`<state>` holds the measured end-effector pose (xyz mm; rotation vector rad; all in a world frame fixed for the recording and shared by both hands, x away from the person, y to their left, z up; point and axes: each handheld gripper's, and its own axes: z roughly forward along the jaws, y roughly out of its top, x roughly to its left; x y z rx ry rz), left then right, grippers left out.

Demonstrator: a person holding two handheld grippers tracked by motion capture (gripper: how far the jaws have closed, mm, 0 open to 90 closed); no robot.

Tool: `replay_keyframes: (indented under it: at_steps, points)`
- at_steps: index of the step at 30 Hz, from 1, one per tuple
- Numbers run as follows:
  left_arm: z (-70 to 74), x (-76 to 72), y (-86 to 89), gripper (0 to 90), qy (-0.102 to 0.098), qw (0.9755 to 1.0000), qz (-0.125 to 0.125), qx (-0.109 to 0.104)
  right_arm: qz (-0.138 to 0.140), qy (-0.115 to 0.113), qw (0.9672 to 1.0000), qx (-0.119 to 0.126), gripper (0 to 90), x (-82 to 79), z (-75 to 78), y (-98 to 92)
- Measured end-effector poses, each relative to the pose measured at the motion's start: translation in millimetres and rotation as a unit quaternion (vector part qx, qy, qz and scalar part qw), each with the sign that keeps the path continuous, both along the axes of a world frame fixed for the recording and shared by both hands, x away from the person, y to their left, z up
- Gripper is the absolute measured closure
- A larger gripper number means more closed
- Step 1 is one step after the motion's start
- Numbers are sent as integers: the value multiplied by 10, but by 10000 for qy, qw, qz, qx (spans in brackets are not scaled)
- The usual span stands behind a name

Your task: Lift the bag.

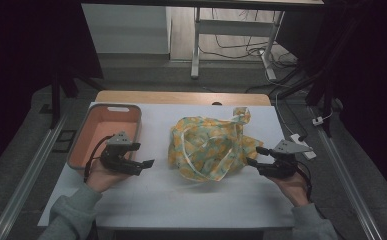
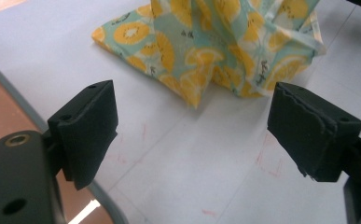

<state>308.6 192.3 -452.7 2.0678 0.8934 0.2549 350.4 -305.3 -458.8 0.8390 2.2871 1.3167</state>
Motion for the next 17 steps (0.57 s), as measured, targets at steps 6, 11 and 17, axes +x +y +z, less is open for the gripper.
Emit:
replay_keyframes:
  at_steps: [6, 11, 17]
  points:
    - [-23, 2, 22, 164, 51, 10000, 48, 13, 19, -75, 10000, 30, 404, -8, 12, -1]
    - [-37, 14, 29, 165, 83, 9999, 87, 14, 55, -110, 9999, 67, 405, -26, 23, 2]
    - [-48, 11, 36, 164, 103, 9999, 98, 3, 110, -124, 9999, 35, 404, -40, 19, 34]
